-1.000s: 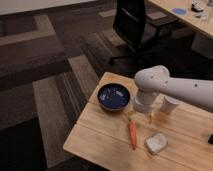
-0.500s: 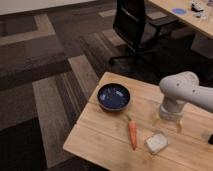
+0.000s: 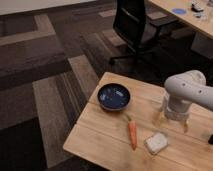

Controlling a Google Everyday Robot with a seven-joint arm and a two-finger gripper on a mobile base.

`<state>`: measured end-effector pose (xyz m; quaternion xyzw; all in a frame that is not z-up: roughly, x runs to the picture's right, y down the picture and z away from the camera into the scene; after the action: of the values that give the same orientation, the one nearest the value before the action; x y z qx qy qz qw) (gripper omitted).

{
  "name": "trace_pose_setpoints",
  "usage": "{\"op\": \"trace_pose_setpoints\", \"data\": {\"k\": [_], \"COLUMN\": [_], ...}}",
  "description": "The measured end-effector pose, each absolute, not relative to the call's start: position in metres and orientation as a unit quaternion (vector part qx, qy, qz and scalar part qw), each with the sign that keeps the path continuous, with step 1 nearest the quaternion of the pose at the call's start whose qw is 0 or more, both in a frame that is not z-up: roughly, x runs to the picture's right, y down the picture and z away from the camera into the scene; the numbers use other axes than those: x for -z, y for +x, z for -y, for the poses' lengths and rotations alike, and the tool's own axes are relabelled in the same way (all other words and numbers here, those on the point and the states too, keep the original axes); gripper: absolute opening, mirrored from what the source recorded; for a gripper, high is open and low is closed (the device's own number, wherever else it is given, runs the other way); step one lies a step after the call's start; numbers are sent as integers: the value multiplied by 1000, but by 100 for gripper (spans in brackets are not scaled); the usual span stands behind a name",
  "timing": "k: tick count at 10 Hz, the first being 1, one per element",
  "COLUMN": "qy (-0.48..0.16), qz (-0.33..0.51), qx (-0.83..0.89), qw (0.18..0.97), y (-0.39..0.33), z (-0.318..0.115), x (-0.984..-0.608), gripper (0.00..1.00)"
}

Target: Push the eraser across the table

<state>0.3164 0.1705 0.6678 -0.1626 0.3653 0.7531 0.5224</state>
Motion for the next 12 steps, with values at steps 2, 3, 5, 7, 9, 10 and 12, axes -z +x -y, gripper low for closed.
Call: {"op": "trace_pose_setpoints", "data": {"k": [2,3,5,7,9,10,12], "qy": [-151,-142,-140,-146,-146,-145,-140], "qz": [-367,-366,-349,-336,-321,-319,-312], "qx": [-757,-758,-769,-775,-780,-781,-784], "qw": [520,520,517,516,518,517,519], "y": [338,353,389,406,427,430,446], "z": [-168,-166,-176,-185,-191,-192,-193], "x": [-671,-673,-684,-693,-697,-697,-703], "gripper": [65,65,65,65,65,65,65]}}
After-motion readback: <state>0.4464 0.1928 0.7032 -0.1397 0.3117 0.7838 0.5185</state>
